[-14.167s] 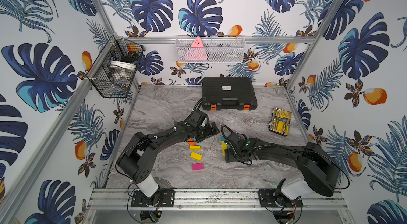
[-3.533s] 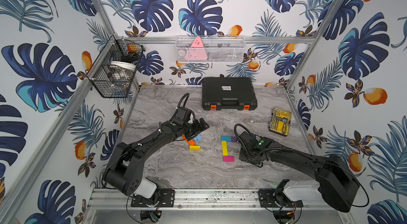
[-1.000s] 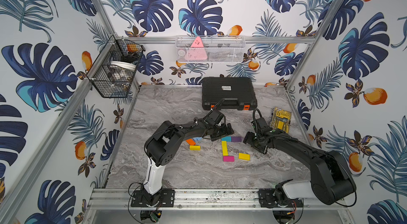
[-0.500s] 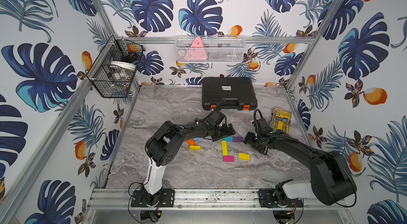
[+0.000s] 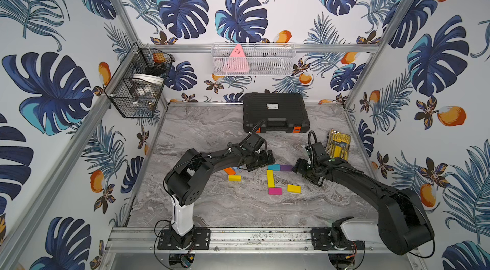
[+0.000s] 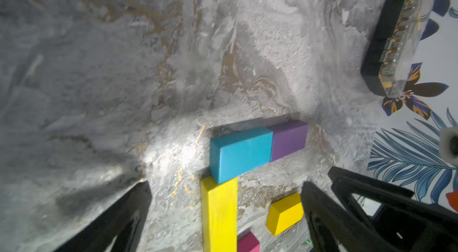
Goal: Assemble the letter c with building blocks
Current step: Adjust the building block at the center of the board.
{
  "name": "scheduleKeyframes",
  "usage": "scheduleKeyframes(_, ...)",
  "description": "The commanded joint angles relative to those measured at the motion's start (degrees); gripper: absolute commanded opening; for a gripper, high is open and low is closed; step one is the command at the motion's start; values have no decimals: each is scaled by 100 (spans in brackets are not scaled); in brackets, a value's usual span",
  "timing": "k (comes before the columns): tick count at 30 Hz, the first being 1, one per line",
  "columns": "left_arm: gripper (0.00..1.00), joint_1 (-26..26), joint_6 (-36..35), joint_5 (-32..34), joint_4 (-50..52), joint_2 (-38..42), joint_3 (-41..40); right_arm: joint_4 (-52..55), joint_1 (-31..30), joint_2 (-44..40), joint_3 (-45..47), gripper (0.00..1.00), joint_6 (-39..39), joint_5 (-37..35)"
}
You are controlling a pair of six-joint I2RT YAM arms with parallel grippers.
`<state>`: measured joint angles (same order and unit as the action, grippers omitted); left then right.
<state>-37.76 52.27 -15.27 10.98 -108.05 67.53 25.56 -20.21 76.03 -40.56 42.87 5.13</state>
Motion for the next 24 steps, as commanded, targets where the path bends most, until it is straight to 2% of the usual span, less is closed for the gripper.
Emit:
scheduleKeyframes(1, 99, -83, 77, -82, -145, 99, -119, 116, 0, -35, 21, 76, 8, 30)
scheduleKeyframes(24, 99, -575, 378, -99, -499, -47, -55, 168, 4, -126, 109, 76, 49, -60)
